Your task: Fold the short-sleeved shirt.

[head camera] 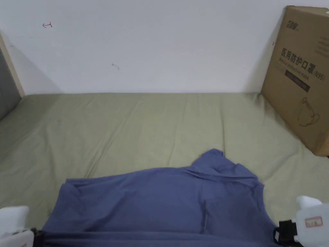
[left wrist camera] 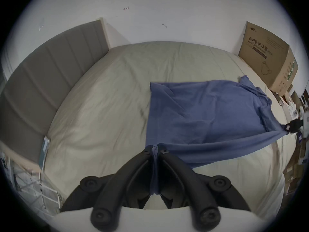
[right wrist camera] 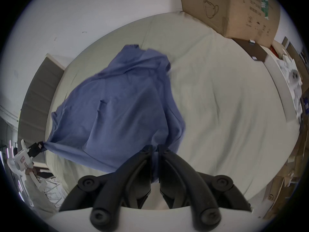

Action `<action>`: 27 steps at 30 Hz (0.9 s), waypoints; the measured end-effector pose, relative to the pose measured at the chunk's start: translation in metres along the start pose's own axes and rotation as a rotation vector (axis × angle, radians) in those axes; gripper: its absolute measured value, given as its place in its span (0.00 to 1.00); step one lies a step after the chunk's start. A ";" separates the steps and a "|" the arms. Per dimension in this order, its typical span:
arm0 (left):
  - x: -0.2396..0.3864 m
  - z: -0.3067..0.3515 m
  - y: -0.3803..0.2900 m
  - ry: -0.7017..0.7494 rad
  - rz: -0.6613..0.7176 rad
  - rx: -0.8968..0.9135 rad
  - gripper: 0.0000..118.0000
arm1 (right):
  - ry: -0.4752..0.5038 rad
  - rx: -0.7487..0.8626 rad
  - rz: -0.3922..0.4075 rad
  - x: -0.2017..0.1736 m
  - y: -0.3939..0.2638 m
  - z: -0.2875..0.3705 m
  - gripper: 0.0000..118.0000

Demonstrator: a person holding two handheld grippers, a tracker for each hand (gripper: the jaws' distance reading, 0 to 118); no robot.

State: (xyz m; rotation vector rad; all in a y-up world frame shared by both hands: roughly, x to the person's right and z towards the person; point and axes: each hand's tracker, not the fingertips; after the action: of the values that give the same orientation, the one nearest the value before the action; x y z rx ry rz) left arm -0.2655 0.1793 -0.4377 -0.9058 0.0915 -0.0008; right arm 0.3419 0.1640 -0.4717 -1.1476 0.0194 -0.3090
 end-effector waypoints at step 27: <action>-0.014 0.111 -0.132 -0.065 0.112 0.043 0.79 | -0.022 0.142 0.100 -0.016 -0.159 0.073 0.58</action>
State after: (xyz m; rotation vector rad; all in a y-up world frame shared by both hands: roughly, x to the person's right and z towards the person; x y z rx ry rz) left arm -0.2661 0.1860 -0.2651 -0.8558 0.0810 0.1304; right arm 0.3028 0.1738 -0.3013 -1.0052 0.0344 -0.2055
